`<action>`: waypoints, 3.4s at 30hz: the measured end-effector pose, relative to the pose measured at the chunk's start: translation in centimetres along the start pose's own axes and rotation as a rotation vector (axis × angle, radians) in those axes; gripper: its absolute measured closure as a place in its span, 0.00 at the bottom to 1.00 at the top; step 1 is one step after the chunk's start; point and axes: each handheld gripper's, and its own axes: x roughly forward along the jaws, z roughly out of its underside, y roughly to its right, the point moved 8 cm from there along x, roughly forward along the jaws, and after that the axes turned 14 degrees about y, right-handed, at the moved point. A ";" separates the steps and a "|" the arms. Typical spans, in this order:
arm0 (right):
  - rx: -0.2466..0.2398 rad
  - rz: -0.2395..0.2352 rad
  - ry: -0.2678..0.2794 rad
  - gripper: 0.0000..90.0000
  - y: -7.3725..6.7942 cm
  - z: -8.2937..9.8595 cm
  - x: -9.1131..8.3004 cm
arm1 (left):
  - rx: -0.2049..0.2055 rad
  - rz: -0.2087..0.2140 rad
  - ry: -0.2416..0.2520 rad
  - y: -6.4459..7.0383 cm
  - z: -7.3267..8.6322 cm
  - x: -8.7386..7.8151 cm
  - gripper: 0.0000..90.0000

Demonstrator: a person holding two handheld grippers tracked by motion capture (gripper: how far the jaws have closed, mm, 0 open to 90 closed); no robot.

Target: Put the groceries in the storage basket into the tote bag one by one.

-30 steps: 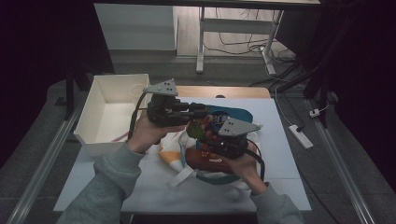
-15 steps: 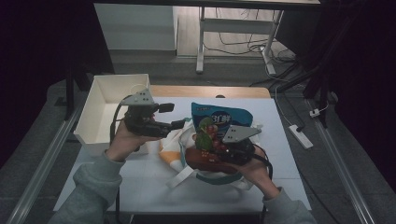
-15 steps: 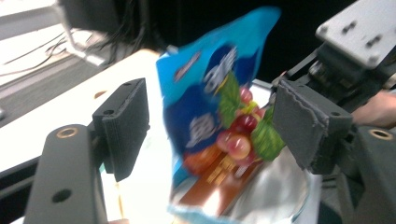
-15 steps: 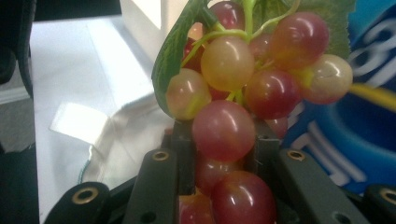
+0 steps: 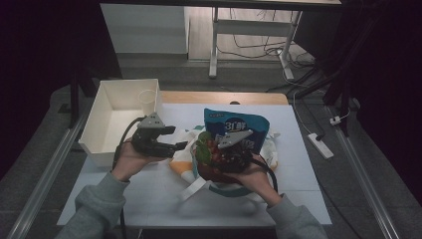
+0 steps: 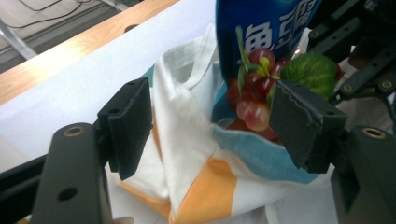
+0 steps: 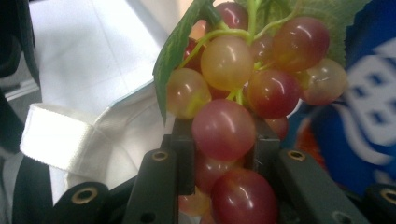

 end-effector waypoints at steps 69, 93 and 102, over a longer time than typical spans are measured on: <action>-0.020 0.150 0.308 0.48 2.5 2.7 -9.0 | -0.092 -0.340 -0.044 -11.6 2.7 -4.9 0.36; -0.026 0.132 0.287 0.48 2.3 3.2 -8.3 | -0.245 -0.605 -0.143 -24.7 2.8 2.1 0.41; -0.013 0.136 0.273 0.48 2.7 3.6 -8.0 | -0.295 -0.591 -0.151 -26.9 4.1 3.9 0.52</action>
